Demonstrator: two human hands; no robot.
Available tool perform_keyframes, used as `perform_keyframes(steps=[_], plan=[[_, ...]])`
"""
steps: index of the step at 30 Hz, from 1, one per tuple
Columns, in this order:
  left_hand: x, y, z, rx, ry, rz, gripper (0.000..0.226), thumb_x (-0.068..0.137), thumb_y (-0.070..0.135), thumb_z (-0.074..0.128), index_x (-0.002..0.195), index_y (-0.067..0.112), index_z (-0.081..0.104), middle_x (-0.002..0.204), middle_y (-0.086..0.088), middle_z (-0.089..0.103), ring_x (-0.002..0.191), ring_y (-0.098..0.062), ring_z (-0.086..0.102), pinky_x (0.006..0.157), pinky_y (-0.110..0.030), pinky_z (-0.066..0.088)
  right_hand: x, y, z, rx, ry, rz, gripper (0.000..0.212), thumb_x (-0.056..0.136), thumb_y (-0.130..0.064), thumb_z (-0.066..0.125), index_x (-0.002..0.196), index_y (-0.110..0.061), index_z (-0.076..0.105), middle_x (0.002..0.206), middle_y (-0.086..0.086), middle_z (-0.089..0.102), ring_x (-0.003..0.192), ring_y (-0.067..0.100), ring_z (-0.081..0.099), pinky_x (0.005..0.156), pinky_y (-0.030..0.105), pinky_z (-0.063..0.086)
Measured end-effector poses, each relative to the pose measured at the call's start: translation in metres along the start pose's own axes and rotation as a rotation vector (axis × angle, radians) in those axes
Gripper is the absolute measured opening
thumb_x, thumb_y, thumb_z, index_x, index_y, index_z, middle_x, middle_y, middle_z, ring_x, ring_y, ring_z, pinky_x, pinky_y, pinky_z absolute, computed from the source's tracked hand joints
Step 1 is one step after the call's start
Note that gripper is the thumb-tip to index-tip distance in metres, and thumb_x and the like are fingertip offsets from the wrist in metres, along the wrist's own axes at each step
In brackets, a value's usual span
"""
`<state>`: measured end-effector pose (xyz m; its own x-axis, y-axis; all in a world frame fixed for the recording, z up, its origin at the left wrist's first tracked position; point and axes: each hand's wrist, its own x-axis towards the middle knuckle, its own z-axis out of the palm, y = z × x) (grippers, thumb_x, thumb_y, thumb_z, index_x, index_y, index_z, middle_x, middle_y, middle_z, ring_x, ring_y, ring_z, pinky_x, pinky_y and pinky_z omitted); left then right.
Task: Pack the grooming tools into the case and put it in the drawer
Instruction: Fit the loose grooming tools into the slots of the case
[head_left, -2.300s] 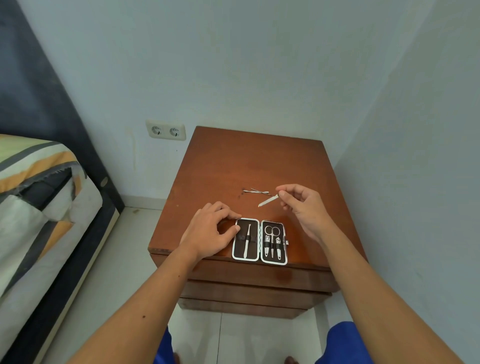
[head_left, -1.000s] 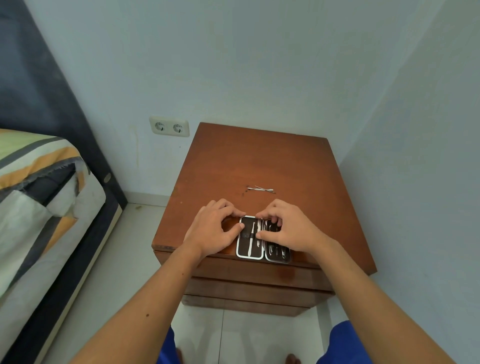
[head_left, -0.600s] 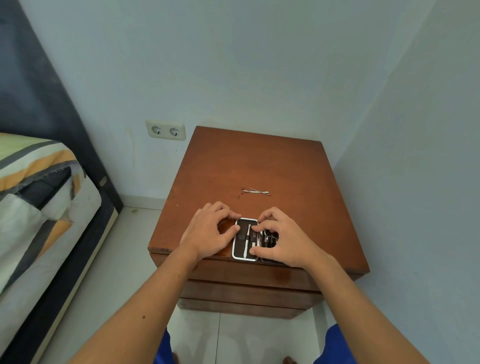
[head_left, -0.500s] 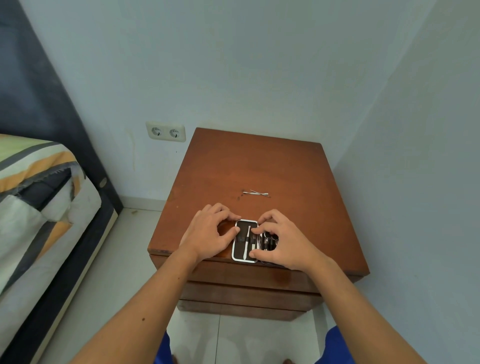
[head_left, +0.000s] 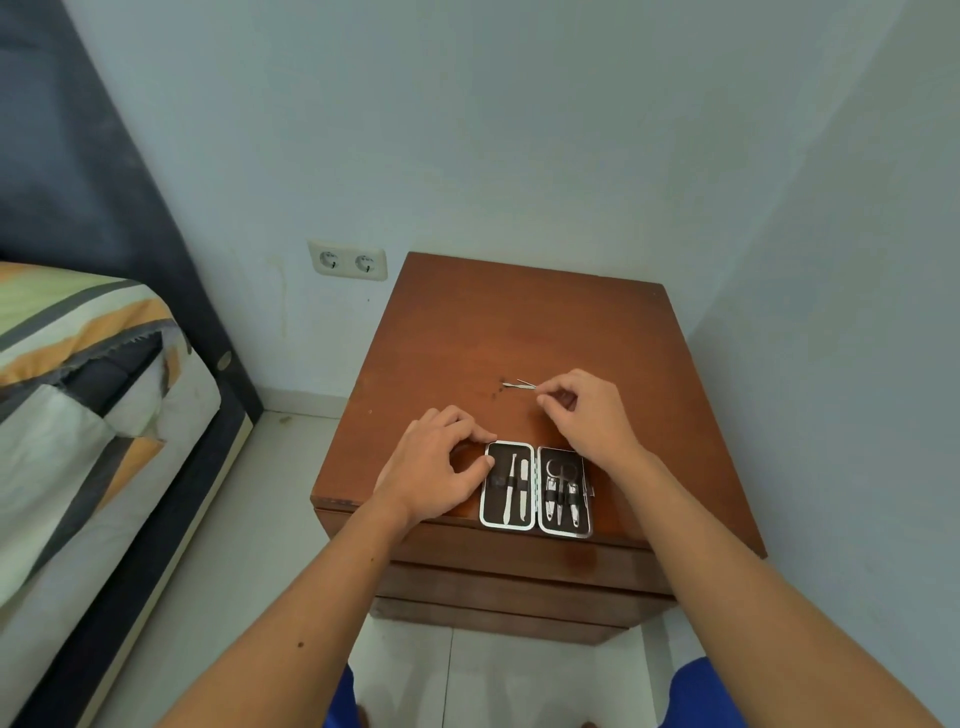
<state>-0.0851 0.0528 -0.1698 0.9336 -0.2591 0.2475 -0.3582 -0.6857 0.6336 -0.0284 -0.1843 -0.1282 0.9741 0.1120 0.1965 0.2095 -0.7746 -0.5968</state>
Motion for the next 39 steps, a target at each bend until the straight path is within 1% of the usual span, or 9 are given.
perform_keyframes(steps=[5,14,19,25,27,29,33,35,39], plan=[[0.002,0.001,0.001,-0.022,-0.023,0.003,0.024,0.090,0.047,0.067,0.112,0.038,0.072,0.112,0.023,0.059,0.106,-0.005,0.052,0.103,-0.045,0.044,0.027,-0.006,0.012,-0.138,-0.094,-0.063,0.015,0.099,-0.028,0.068,0.109,-0.029,0.079,0.095,-0.005,0.064,0.098,0.019,0.054,0.088,0.038,0.046],[0.006,-0.004,-0.005,0.025,-0.053,0.011,0.027,0.092,0.048,0.066,0.114,0.034,0.071,0.116,0.021,0.058,0.108,-0.007,0.051,0.102,-0.042,0.043,0.047,-0.010,0.024,-0.206,-0.125,-0.108,0.007,0.099,-0.027,0.067,0.101,-0.028,0.073,0.085,-0.014,0.058,0.095,0.017,0.049,0.086,0.037,0.046],[0.001,-0.009,-0.006,0.030,-0.049,0.003,0.026,0.092,0.047,0.067,0.115,0.034,0.071,0.116,0.022,0.058,0.107,-0.006,0.051,0.101,-0.039,0.043,0.048,-0.014,0.030,-0.271,-0.176,-0.165,0.011,0.101,-0.027,0.064,0.106,-0.025,0.074,0.095,-0.012,0.055,0.097,0.015,0.046,0.091,0.037,0.047],[-0.004,-0.013,-0.005,0.031,-0.047,-0.002,0.024,0.092,0.045,0.068,0.114,0.035,0.071,0.115,0.023,0.058,0.107,-0.006,0.051,0.101,-0.038,0.043,0.043,-0.013,0.032,-0.395,-0.309,-0.231,0.015,0.106,-0.026,0.052,0.109,-0.020,0.065,0.111,-0.002,0.057,0.108,0.021,0.048,0.100,0.039,0.045],[-0.004,-0.012,-0.005,0.030,-0.048,0.001,0.025,0.091,0.047,0.066,0.113,0.034,0.071,0.114,0.023,0.058,0.107,-0.007,0.052,0.101,-0.039,0.043,0.040,-0.011,0.027,-0.270,-0.274,-0.178,0.011,0.105,-0.025,0.053,0.101,-0.025,0.063,0.105,-0.006,0.055,0.101,0.017,0.048,0.095,0.036,0.045],[-0.001,-0.010,-0.006,0.029,-0.044,0.004,0.024,0.091,0.046,0.067,0.112,0.035,0.071,0.114,0.022,0.058,0.107,-0.007,0.053,0.101,-0.040,0.043,0.039,-0.010,0.019,-0.045,-0.161,-0.069,0.012,0.104,-0.026,0.056,0.096,-0.025,0.064,0.099,-0.007,0.063,0.090,0.014,0.054,0.084,0.031,0.046],[0.002,-0.013,-0.012,0.029,-0.034,-0.004,0.021,0.093,0.043,0.069,0.113,0.036,0.071,0.115,0.023,0.058,0.108,-0.006,0.052,0.101,-0.036,0.042,0.037,-0.018,0.007,0.386,-0.083,0.145,0.010,0.105,-0.024,0.059,0.104,-0.019,0.067,0.089,-0.003,0.076,0.064,0.005,0.058,0.065,0.023,0.047],[0.000,-0.015,-0.012,0.032,-0.036,-0.014,0.021,0.093,0.043,0.069,0.113,0.036,0.071,0.115,0.023,0.058,0.108,-0.005,0.052,0.101,-0.035,0.041,0.032,-0.017,0.004,0.513,-0.121,0.185,0.005,0.104,-0.017,0.062,0.106,-0.018,0.067,0.085,-0.001,0.077,0.063,0.006,0.059,0.063,0.024,0.049],[-0.002,-0.015,-0.009,0.030,-0.042,-0.013,0.021,0.093,0.041,0.070,0.113,0.035,0.071,0.115,0.024,0.058,0.107,-0.005,0.051,0.100,-0.034,0.040,0.017,-0.008,0.001,0.620,-0.190,0.172,0.019,0.101,-0.007,0.065,0.117,-0.016,0.068,0.085,0.005,0.078,0.072,0.013,0.064,0.066,0.026,0.053]])
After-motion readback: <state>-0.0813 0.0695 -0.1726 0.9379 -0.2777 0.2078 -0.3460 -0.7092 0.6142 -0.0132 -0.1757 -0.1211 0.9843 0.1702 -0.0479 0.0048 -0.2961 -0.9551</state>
